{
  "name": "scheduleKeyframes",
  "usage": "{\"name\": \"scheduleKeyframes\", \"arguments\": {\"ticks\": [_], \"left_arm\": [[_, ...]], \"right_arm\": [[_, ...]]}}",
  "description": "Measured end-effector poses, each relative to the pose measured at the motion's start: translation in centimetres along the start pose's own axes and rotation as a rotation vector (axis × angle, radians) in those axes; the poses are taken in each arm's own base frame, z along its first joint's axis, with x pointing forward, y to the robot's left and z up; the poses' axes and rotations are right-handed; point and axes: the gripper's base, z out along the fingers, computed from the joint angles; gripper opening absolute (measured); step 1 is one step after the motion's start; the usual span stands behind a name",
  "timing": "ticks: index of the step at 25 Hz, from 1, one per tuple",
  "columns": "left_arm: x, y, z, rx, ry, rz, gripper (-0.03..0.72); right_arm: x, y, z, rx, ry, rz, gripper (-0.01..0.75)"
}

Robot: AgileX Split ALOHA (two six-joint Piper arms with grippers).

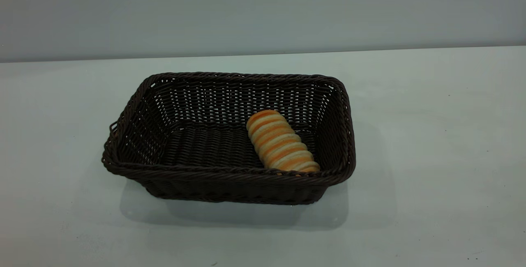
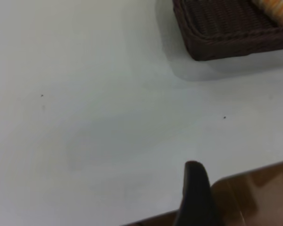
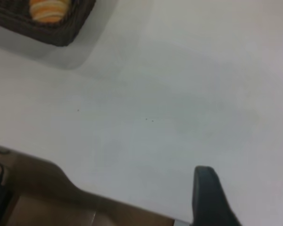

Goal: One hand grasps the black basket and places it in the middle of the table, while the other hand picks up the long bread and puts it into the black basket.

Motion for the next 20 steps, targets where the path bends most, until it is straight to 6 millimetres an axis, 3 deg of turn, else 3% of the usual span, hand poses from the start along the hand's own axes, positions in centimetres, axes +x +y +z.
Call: {"name": "scheduleKeyframes", "arguments": {"ticks": [8,20], "left_arm": [[0.28,-0.18,-0.40,-0.154,-0.040,-0.095,0.568],[0.28,-0.20,-0.40,-0.167,-0.040,-0.103,0.568]], "right_arm": [[0.51,-0.16,-0.70,0.121,-0.054,0.101,0.368],[0.65,-0.22,-0.86,0.213,-0.059,0.176,0.295]]}}
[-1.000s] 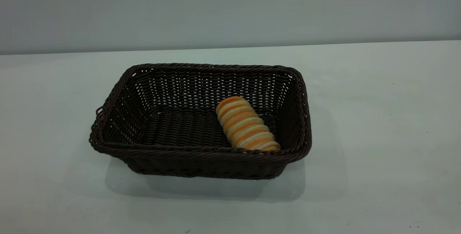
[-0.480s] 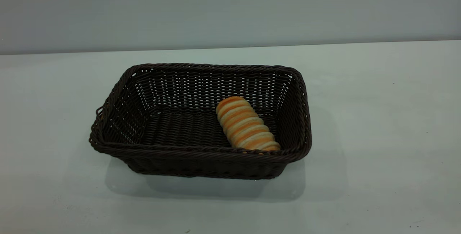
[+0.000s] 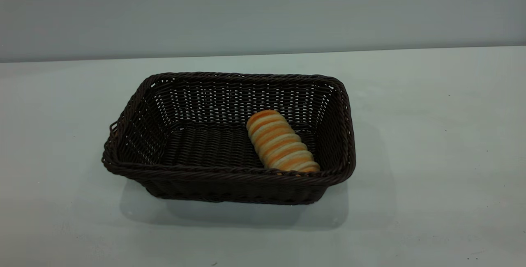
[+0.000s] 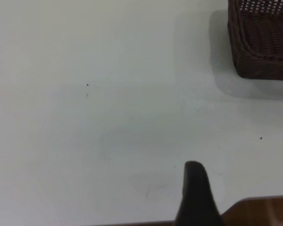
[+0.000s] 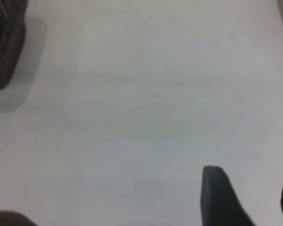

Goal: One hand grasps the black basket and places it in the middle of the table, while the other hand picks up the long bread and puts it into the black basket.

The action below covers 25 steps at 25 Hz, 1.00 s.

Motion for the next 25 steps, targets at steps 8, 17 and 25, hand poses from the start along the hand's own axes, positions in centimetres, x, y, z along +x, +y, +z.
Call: {"name": "scheduleKeyframes", "arguments": {"ticks": [8,17,25], "left_arm": [[0.00,0.00,0.00,0.000,0.000,0.000,0.568],[0.00,0.00,0.00,0.000,0.000,0.000,0.568],[0.00,0.00,0.00,0.000,0.000,0.000,0.568]], "right_arm": [[0.00,-0.02,0.00,0.016,0.000,0.012,0.235],[0.00,-0.02,0.00,0.016,0.000,0.012,0.236],[0.00,-0.02,0.00,0.016,0.000,0.012,0.235]]}}
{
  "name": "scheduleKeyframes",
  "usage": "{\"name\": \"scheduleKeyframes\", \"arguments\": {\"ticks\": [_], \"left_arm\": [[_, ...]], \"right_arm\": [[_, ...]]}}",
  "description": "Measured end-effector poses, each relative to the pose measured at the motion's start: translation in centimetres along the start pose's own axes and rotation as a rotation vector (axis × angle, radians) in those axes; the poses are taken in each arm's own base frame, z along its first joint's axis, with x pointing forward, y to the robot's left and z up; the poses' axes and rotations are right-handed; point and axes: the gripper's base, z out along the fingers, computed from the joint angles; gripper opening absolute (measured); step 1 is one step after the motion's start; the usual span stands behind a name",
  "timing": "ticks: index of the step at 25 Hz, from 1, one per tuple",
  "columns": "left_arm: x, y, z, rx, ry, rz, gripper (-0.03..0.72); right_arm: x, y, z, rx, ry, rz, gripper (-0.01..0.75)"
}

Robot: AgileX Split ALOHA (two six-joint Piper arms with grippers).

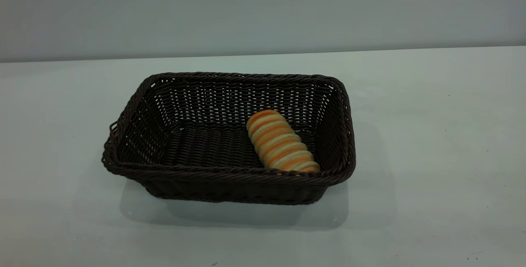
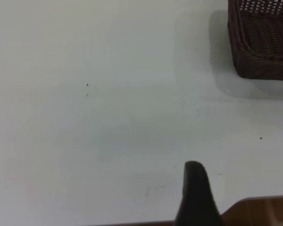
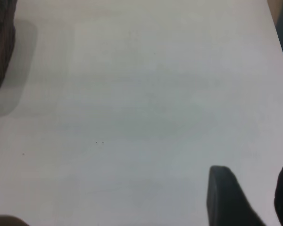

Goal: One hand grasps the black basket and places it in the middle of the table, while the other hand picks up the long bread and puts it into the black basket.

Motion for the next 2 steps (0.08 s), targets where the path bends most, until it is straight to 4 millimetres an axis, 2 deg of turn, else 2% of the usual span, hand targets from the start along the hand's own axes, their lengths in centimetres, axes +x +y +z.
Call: {"name": "scheduleKeyframes", "arguments": {"ticks": [2], "left_arm": [[0.00,0.00,0.00,0.000,0.000,0.000,0.568]], "right_arm": [[0.00,0.00,0.00,0.000,0.000,0.000,0.237]]}}
